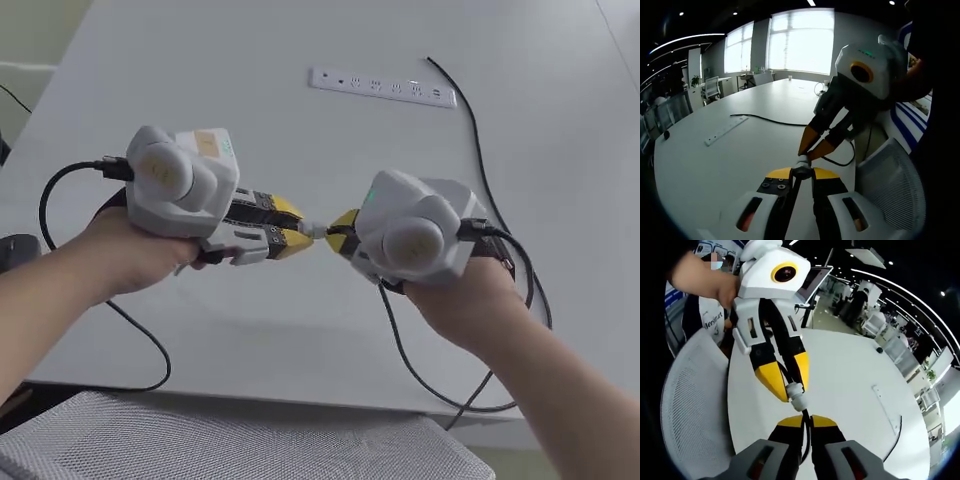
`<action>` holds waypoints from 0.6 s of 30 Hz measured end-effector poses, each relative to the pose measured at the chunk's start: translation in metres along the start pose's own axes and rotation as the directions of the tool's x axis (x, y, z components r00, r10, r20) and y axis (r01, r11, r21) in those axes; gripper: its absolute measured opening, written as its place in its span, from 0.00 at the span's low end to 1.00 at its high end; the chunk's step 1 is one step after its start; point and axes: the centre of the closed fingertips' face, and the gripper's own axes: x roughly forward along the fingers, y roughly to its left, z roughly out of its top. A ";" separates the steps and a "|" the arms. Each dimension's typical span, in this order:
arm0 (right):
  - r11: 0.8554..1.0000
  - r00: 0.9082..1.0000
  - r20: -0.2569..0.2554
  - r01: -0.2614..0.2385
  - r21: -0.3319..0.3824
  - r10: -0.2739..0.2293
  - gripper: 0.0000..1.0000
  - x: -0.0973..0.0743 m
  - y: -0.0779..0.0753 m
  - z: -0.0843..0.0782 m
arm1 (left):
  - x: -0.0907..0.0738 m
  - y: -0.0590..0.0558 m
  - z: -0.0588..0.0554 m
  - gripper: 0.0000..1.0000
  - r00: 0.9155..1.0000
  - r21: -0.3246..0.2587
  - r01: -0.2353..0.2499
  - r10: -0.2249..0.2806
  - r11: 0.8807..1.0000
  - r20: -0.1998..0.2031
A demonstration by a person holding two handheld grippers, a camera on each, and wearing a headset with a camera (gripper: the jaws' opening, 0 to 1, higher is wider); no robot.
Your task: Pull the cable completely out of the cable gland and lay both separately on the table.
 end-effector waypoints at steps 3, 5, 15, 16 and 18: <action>0.999 1.000 0.000 0.020 0.045 -0.020 0.00 -0.002 -0.007 -0.005 | -0.002 0.003 0.004 0.15 1.000 -0.012 -0.004 0.004 1.000 0.014; 0.993 0.999 -0.015 0.032 0.111 -0.030 0.00 -0.003 -0.012 -0.014 | -0.003 0.003 0.005 0.15 1.000 -0.006 -0.006 0.006 1.000 0.013; 0.921 0.998 -0.061 0.044 0.387 -0.022 0.00 0.003 -0.017 -0.045 | -0.002 0.005 0.005 0.15 1.000 0.007 -0.008 0.008 1.000 0.003; 0.914 0.998 -0.066 0.041 0.403 -0.016 0.00 0.003 -0.016 -0.047 | -0.002 0.005 0.004 0.15 1.000 0.006 -0.007 0.007 1.000 0.001; 0.882 0.998 -0.066 0.038 0.470 -0.008 0.00 0.004 -0.013 -0.051 | -0.002 0.004 0.004 0.15 1.000 0.007 -0.006 0.006 1.000 0.001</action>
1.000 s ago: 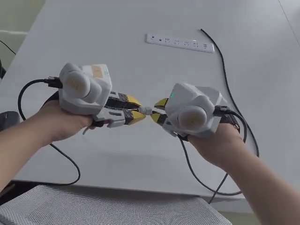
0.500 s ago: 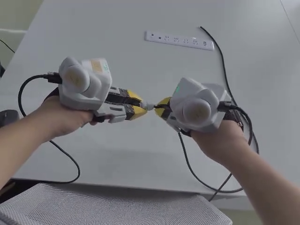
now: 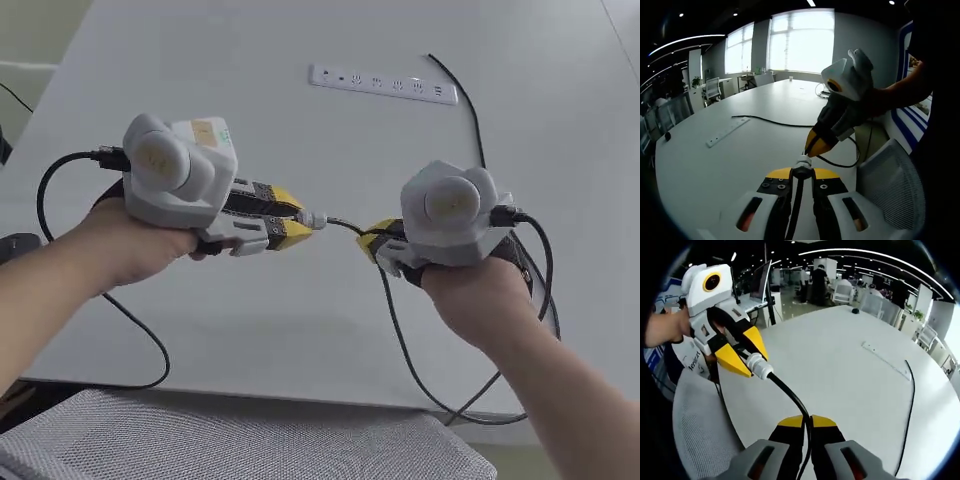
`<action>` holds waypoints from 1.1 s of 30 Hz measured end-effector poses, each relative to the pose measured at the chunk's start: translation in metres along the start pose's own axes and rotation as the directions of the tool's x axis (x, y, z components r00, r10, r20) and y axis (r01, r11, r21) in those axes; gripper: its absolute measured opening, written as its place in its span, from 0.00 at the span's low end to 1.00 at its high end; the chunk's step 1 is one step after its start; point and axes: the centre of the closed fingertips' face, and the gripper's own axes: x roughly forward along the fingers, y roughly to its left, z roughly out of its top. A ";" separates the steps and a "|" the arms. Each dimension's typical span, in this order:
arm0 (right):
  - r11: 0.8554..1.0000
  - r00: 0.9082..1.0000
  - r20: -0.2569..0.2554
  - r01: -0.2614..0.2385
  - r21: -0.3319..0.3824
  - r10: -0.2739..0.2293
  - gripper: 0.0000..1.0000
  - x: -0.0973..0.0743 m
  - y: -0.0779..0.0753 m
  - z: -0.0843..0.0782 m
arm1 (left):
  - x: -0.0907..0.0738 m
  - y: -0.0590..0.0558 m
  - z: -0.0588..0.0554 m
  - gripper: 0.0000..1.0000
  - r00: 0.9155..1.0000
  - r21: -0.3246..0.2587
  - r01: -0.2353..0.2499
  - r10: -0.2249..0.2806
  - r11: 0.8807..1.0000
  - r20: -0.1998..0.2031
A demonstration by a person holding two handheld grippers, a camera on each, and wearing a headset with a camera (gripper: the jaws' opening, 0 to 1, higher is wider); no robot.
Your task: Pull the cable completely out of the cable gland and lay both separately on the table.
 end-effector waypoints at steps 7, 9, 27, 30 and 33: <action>0.996 1.000 -0.030 0.011 0.087 -0.009 0.00 0.005 -0.012 -0.014 | 0.000 -0.001 -0.001 0.15 1.000 0.000 0.001 -0.001 1.000 -0.001; 0.993 1.000 -0.031 0.005 0.115 -0.001 0.00 0.005 -0.013 -0.015 | 0.000 -0.001 0.000 0.15 1.000 -0.001 0.002 -0.002 1.000 0.000; 0.992 0.998 0.053 -0.027 -0.120 0.034 0.06 -0.007 0.012 0.009 | 0.000 0.002 -0.005 0.15 1.000 0.021 -0.013 0.013 1.000 -0.018; 0.972 0.994 0.101 -0.023 -0.233 0.047 0.11 -0.010 0.024 0.030 | 0.001 0.000 -0.007 0.15 1.000 0.026 -0.012 0.012 1.000 -0.026; 0.933 0.994 0.100 -0.010 -0.359 0.049 0.12 -0.009 0.033 0.041 | 0.001 0.000 -0.006 0.15 1.000 0.024 -0.010 0.011 1.000 -0.023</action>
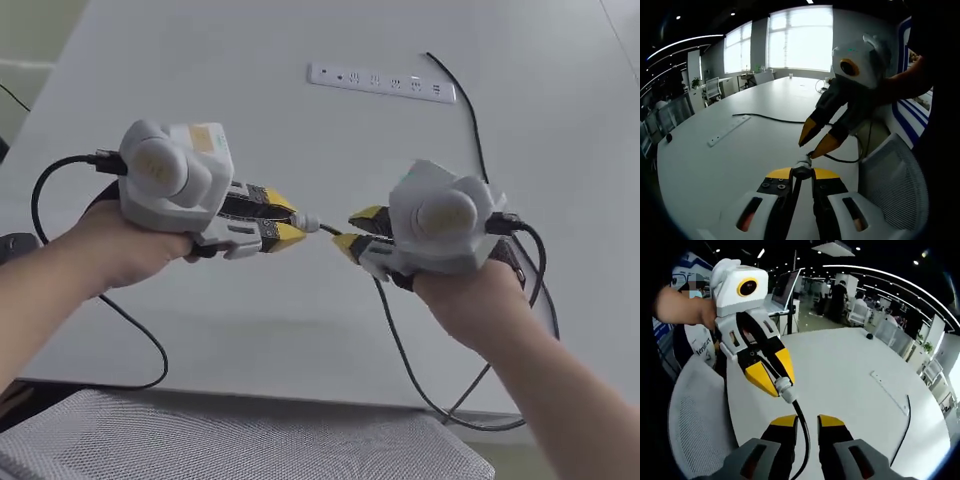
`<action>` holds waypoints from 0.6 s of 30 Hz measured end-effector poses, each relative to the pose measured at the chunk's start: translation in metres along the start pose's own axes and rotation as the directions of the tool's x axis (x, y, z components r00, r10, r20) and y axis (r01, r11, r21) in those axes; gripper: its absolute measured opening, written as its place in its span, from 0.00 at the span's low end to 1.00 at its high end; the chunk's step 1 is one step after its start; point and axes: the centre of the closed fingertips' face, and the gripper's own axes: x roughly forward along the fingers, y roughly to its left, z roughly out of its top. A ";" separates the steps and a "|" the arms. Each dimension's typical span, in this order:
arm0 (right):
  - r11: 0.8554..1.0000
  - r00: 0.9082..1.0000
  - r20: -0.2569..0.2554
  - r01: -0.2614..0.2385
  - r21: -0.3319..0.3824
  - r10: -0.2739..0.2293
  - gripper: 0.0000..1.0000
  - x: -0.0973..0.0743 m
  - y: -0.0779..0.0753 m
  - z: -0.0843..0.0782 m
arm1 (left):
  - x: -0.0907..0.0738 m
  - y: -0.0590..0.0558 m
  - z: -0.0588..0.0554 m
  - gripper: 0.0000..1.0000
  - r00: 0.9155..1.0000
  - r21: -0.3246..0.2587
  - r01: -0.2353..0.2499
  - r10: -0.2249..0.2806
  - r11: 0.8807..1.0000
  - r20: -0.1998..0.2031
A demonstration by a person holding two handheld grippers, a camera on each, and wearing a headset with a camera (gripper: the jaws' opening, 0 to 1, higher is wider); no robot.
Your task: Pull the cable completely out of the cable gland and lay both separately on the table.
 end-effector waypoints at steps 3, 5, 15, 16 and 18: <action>0.996 1.000 -0.010 -0.026 -0.086 0.025 0.11 0.006 0.008 0.007 | 0.000 0.001 0.001 0.15 1.000 0.000 0.000 0.000 1.000 0.002; 0.993 0.999 -0.024 -0.025 -0.118 0.022 0.10 0.009 0.009 0.008 | -0.001 0.001 0.001 0.15 1.000 0.001 -0.001 0.001 1.000 0.002; 0.977 0.999 -0.035 -0.031 -0.212 0.024 0.00 0.012 0.007 0.007 | -0.003 0.004 0.004 0.15 1.000 -0.006 -0.003 0.004 1.000 0.006; 0.978 0.999 -0.034 -0.030 -0.207 0.024 0.00 0.012 0.006 0.007 | -0.003 0.005 0.004 0.15 1.000 -0.003 -0.004 0.004 1.000 0.006; 0.984 0.999 -0.029 -0.019 -0.178 0.014 0.00 0.011 0.002 0.007 | -0.004 0.006 0.005 0.15 1.000 -0.002 -0.007 0.007 1.000 0.010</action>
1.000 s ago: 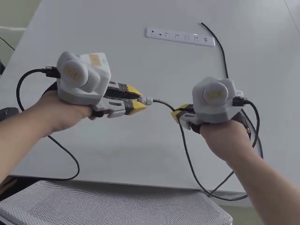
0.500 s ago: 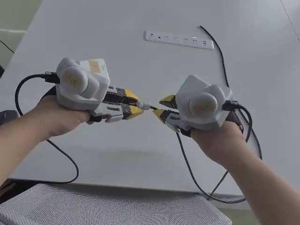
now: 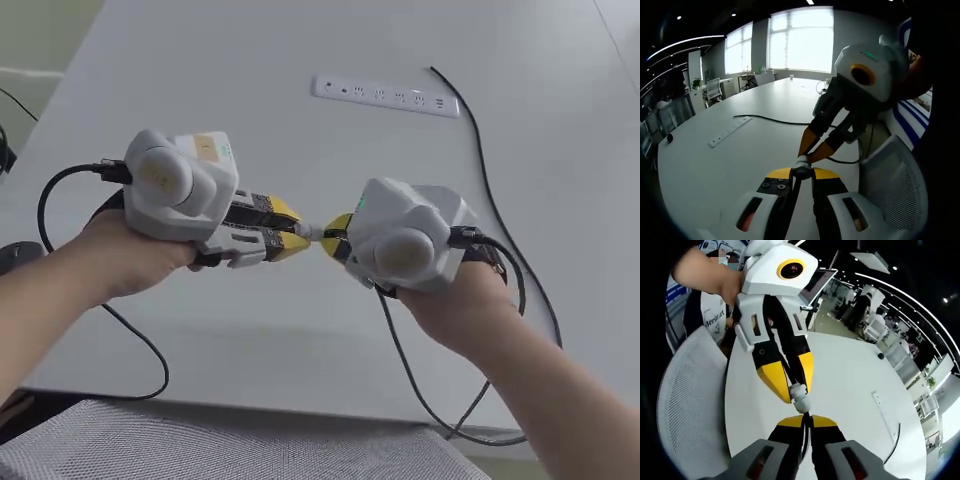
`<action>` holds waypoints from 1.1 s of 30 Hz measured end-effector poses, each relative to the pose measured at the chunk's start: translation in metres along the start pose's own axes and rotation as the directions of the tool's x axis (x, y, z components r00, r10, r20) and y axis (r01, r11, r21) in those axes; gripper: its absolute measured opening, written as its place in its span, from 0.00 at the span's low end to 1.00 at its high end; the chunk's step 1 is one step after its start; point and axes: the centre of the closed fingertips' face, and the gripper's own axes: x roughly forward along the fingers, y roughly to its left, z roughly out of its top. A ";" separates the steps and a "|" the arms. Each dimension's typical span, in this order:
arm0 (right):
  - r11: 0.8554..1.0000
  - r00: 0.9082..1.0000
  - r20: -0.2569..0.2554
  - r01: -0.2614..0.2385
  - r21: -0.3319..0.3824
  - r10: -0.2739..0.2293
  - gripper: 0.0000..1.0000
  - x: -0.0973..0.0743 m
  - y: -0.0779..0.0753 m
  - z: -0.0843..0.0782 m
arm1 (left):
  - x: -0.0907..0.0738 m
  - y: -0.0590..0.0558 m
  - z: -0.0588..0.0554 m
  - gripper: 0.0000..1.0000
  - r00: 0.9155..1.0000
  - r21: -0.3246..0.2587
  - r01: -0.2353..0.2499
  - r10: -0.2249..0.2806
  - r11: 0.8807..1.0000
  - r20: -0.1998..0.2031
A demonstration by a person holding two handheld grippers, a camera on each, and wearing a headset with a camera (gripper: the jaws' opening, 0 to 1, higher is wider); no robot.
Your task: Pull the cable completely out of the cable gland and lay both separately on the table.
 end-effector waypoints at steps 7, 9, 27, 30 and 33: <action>0.993 0.999 -0.029 0.022 0.115 -0.019 0.00 -0.001 -0.011 -0.018 | -0.002 0.004 0.001 0.15 1.000 -0.010 -0.006 0.007 1.000 0.009; 0.977 0.999 -0.035 0.026 0.209 -0.019 0.00 -0.001 -0.013 -0.026 | -0.002 0.004 0.001 0.15 1.000 -0.010 -0.008 0.008 1.000 0.010; 0.856 0.997 -0.083 0.037 0.516 0.007 0.00 0.003 -0.015 -0.073 | -0.001 0.003 0.004 0.15 1.000 -0.005 -0.003 0.003 1.000 0.021; 0.862 0.997 -0.080 0.036 0.505 0.005 0.00 0.002 -0.014 -0.072 | 0.000 0.003 0.003 0.15 1.000 -0.005 -0.003 0.003 1.000 0.021; 0.881 0.996 -0.085 0.036 0.472 0.005 0.00 0.003 -0.014 -0.073 | 0.000 0.003 0.003 0.15 1.000 -0.006 -0.004 0.004 1.000 0.018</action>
